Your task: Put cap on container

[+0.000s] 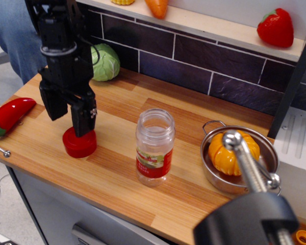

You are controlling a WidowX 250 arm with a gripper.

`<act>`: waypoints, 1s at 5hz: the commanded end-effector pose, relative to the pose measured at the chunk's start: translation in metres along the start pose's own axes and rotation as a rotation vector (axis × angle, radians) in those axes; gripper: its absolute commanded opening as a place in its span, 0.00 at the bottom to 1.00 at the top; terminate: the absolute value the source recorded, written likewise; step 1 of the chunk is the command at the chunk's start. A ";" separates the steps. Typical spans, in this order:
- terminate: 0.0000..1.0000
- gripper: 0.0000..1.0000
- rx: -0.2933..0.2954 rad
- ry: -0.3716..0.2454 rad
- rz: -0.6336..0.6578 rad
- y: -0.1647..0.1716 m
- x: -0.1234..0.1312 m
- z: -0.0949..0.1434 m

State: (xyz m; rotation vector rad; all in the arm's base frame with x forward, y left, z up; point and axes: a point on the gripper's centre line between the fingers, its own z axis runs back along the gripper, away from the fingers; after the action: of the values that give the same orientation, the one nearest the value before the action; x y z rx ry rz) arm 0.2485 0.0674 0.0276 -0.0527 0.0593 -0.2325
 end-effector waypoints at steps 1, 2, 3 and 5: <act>0.00 1.00 0.033 -0.088 -0.044 -0.006 -0.002 -0.015; 0.00 1.00 0.037 -0.094 -0.052 -0.011 -0.002 -0.022; 0.00 1.00 0.035 -0.095 -0.029 -0.009 -0.001 -0.019; 0.00 0.00 -0.034 -0.076 -0.002 -0.022 0.009 0.043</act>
State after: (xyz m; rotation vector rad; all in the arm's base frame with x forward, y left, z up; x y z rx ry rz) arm 0.2501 0.0392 0.0673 -0.1290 0.0449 -0.2132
